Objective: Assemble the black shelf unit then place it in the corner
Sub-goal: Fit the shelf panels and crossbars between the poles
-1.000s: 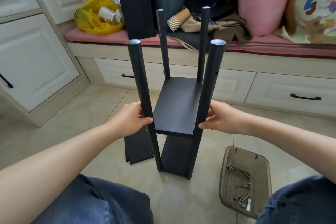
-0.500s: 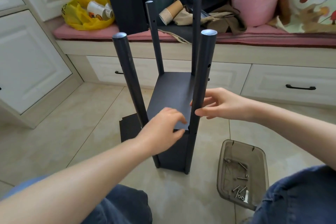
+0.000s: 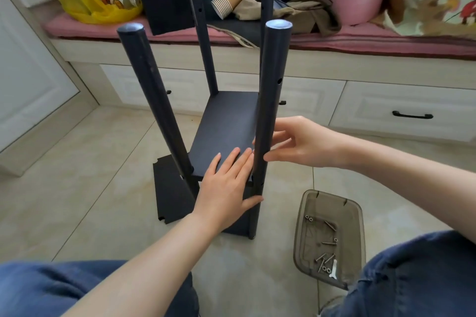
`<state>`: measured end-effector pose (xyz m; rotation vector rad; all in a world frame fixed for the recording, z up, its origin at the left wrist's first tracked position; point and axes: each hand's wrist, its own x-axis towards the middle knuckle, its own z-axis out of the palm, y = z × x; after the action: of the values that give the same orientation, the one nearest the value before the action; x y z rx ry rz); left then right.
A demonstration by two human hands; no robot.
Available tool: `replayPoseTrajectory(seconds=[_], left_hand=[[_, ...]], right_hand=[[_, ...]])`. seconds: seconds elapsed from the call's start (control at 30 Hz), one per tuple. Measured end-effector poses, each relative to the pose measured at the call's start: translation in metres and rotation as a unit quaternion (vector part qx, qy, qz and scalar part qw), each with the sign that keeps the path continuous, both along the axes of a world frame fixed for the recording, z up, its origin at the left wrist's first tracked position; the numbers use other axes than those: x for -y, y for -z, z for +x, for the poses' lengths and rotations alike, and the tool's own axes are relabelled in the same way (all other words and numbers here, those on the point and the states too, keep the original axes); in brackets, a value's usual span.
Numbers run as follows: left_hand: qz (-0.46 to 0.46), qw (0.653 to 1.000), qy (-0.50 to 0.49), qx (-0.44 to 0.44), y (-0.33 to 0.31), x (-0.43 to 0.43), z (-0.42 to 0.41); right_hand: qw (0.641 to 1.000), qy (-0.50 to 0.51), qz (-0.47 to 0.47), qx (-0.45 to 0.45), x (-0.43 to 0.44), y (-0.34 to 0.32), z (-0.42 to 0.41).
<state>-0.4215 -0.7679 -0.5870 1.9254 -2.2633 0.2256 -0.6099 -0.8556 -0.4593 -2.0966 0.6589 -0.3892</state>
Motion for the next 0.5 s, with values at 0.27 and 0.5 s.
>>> replayPoseTrajectory(seconds=[0.27,0.5], left_hand=[[-0.098,0.994,-0.018,-0.035,0.005,-0.004,-0.006],[-0.141,0.987,-0.041,-0.059,0.01,-0.006,-0.012]], right_hand=[[1.0,0.005,-0.013,-0.012,-0.004,-0.001,0.004],[0.998,0.049,0.019,-0.02,-0.008,0.005,-0.002]])
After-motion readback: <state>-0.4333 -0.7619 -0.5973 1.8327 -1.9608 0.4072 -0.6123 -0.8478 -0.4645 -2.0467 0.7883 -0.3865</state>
